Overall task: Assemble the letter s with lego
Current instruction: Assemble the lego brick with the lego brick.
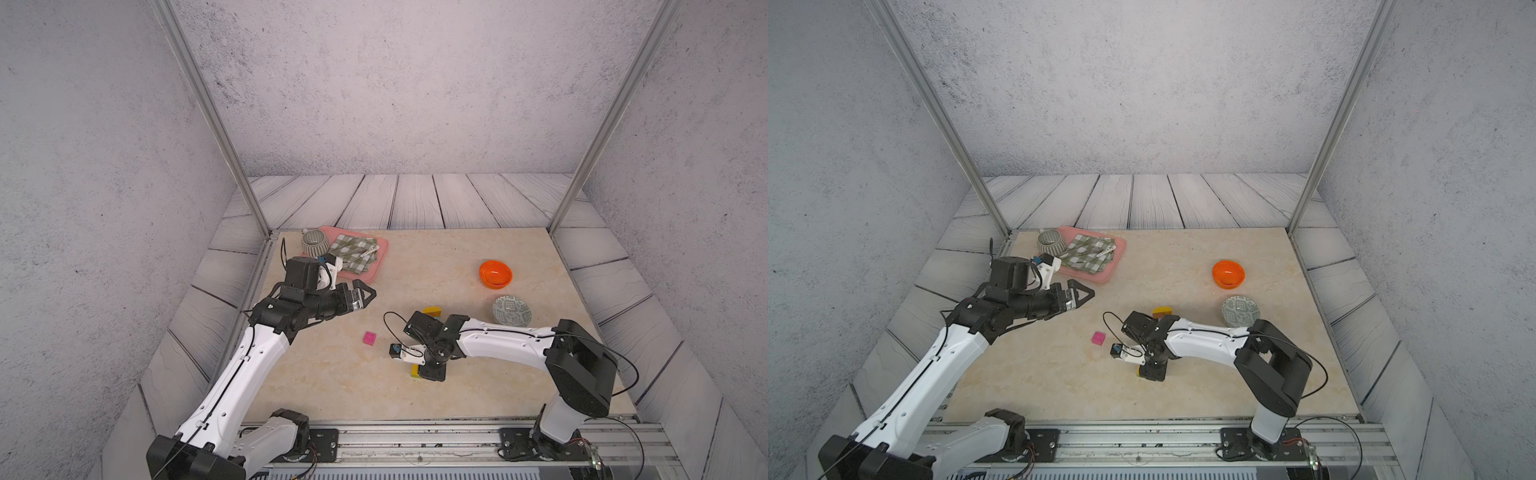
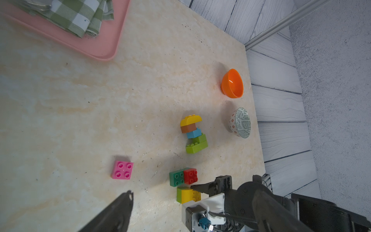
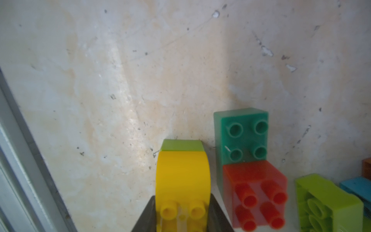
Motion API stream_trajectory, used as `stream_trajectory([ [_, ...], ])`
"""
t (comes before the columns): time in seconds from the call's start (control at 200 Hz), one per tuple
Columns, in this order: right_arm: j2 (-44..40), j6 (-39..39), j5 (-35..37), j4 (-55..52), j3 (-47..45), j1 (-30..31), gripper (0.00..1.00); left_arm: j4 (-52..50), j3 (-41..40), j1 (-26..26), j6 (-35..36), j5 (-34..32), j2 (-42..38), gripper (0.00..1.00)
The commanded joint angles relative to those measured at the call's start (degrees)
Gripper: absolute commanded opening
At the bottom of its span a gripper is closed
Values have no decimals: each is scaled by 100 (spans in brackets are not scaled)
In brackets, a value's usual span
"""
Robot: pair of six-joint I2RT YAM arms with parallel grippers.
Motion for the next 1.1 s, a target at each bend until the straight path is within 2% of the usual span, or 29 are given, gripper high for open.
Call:
stream_trajectory([
  [0.0, 401, -5, 249, -491, -44, 1, 0, -114, 172, 56, 133, -5, -52, 99],
  [0.205, 702, -63, 189, -973, 189, 7, 0, -166, 214, 64, 155, -24, -95, 99],
  [0.565, 1292, 422, 539, -1095, 326, 128, 0, -350, 382, 109, 285, -68, -148, 99],
  [0.861, 1577, 227, 965, -1507, 527, 244, 0, -443, 411, 166, 331, -77, -210, 99],
  [1.096, 1550, 184, 781, -1480, 532, 271, 0, -474, 424, 179, 339, -55, -225, 99],
])
